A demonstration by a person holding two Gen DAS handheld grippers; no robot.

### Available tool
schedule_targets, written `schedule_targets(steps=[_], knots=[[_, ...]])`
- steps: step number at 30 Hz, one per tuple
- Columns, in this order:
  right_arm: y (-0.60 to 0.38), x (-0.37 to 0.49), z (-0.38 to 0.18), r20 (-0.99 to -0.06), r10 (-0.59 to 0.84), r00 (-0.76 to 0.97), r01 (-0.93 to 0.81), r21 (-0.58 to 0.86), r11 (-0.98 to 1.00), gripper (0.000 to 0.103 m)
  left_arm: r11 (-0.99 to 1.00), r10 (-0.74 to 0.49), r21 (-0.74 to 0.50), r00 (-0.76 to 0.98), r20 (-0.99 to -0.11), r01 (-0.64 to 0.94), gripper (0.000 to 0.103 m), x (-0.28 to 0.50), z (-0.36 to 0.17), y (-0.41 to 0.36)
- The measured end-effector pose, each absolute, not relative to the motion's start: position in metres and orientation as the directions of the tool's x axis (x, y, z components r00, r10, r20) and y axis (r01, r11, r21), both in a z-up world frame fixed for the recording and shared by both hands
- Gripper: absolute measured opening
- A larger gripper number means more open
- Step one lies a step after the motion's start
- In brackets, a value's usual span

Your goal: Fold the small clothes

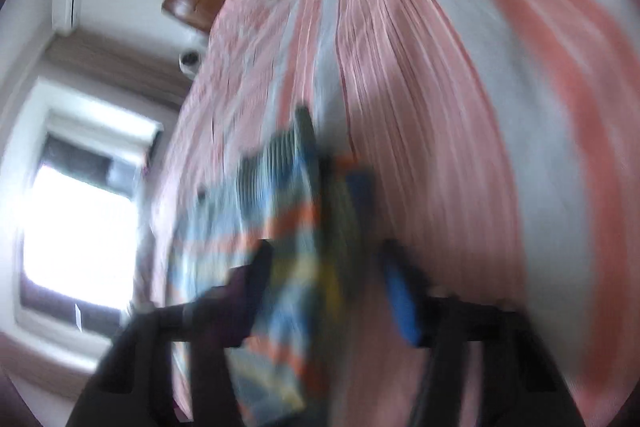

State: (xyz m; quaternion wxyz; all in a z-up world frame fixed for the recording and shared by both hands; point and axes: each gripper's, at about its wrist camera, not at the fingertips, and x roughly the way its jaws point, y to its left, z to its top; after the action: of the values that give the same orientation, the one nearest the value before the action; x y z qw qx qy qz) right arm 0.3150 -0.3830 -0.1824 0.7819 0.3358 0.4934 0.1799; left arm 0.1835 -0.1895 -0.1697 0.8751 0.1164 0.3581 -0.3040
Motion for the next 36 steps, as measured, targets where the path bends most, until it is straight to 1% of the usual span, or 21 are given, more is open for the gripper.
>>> schedule_targets(steps=[3, 6, 8, 11, 15, 16, 17, 18, 20, 21, 22, 25, 27, 29, 30, 31, 32, 33, 34, 35, 36], knots=[[-0.355, 0.317, -0.147, -0.628, 0.611, 0.481, -0.04, 0.681, 0.731, 0.008, 0.829, -0.519, -0.208, 0.577, -0.631, 0.519, 0.007, 0.178, -0.139, -0.127], [-0.312, 0.313, -0.099, -0.588, 0.653, 0.477, -0.165, 0.67, 0.724, 0.008, 0.848, -0.528, -0.331, 0.609, -0.592, 0.414, 0.007, 0.168, -0.124, -0.063], [-0.269, 0.315, -0.076, -0.569, 0.683, 0.459, -0.238, 0.662, 0.711, 0.008, 0.856, -0.514, -0.399, 0.625, -0.588, 0.329, 0.006, 0.162, -0.123, -0.02], [-0.2, 0.324, -0.064, -0.568, 0.703, 0.428, -0.299, 0.645, 0.703, 0.008, 0.883, -0.442, -0.425, 0.661, -0.607, 0.201, 0.006, 0.156, -0.133, 0.04], [-0.109, 0.346, -0.082, -0.583, 0.719, 0.379, -0.327, 0.642, 0.693, 0.008, 0.906, -0.351, -0.418, 0.673, -0.651, 0.069, 0.007, 0.15, -0.15, 0.09], [-0.09, 0.348, -0.089, -0.59, 0.718, 0.369, -0.329, 0.64, 0.694, 0.008, 0.919, -0.315, -0.392, 0.673, -0.67, 0.04, 0.009, 0.149, -0.154, 0.097], [-0.071, 0.348, -0.097, -0.593, 0.722, 0.356, -0.334, 0.641, 0.691, 0.008, 0.935, -0.265, -0.356, 0.664, -0.699, -0.001, 0.018, 0.146, -0.16, 0.105], [-0.051, 0.351, -0.107, -0.592, 0.733, 0.334, -0.339, 0.651, 0.68, 0.01, 0.945, -0.224, -0.326, 0.653, -0.723, -0.036, 0.039, 0.145, -0.164, 0.109], [-0.026, 0.352, -0.126, -0.601, 0.736, 0.312, -0.309, 0.669, 0.676, 0.023, 0.948, -0.18, -0.303, 0.63, -0.755, -0.093, 0.063, 0.138, -0.17, 0.12], [-0.024, 0.349, -0.129, -0.593, 0.736, 0.327, -0.286, 0.68, 0.675, 0.028, 0.943, -0.18, -0.315, 0.637, -0.75, -0.104, 0.067, 0.134, -0.169, 0.124], [-0.027, 0.344, -0.13, -0.576, 0.736, 0.356, -0.269, 0.691, 0.671, 0.031, 0.935, -0.192, -0.338, 0.65, -0.735, -0.106, 0.069, 0.126, -0.165, 0.13], [-0.044, 0.323, -0.115, -0.57, 0.705, 0.421, -0.297, 0.648, 0.701, 0.031, 0.924, -0.213, -0.373, 0.69, -0.692, -0.089, 0.084, 0.116, -0.153, 0.14], [-0.052, 0.298, -0.099, -0.623, 0.648, 0.437, -0.374, 0.53, 0.761, 0.031, 0.917, -0.245, -0.395, 0.703, -0.667, -0.055, 0.087, 0.123, -0.15, 0.141], [-0.066, 0.259, -0.089, -0.671, 0.586, 0.455, -0.466, 0.381, 0.798, 0.031, 0.933, -0.238, -0.358, 0.688, -0.685, -0.034, 0.087, 0.14, -0.15, 0.128], [-0.069, 0.239, -0.09, -0.685, 0.565, 0.461, -0.503, 0.323, 0.802, 0.031, 0.944, -0.214, -0.329, 0.682, -0.7, -0.042, 0.086, 0.152, -0.153, 0.126], [-0.075, 0.222, -0.095, -0.7, 0.548, 0.458, -0.526, 0.284, 0.801, 0.031, 0.961, -0.144, -0.263, 0.663, -0.734, -0.082, 0.086, 0.169, -0.161, 0.127], [-0.081, 0.204, -0.11, -0.735, 0.516, 0.44, -0.543, 0.24, 0.804, 0.035, 0.971, -0.045, -0.18, 0.623, -0.781, -0.155, 0.084, 0.182, -0.171, 0.129], [-0.082, 0.194, -0.128, -0.786, 0.461, 0.412, -0.542, 0.195, 0.817, 0.036, 0.97, -0.012, -0.152, 0.591, -0.807, -0.188, 0.084, 0.189, -0.179, 0.133], [-0.086, 0.189, -0.144, -0.828, 0.403, 0.389, -0.53, 0.157, 0.834, 0.033, 0.967, -0.024, -0.164, 0.569, -0.822, -0.195, 0.084, 0.195, -0.182, 0.137], [-0.092, 0.179, -0.151, -0.842, 0.363, 0.399, -0.502, 0.131, 0.855, 0.033, 0.963, -0.033, -0.178, 0.565, -0.825, -0.203, 0.083, 0.192, -0.177, 0.14], [-0.099, 0.167, -0.146, -0.821, 0.364, 0.439, -0.471, 0.134, 0.872, 0.033, 0.963, -0.024, -0.173, 0.573, -0.819, -0.208, 0.083, 0.187, -0.169, 0.141]])
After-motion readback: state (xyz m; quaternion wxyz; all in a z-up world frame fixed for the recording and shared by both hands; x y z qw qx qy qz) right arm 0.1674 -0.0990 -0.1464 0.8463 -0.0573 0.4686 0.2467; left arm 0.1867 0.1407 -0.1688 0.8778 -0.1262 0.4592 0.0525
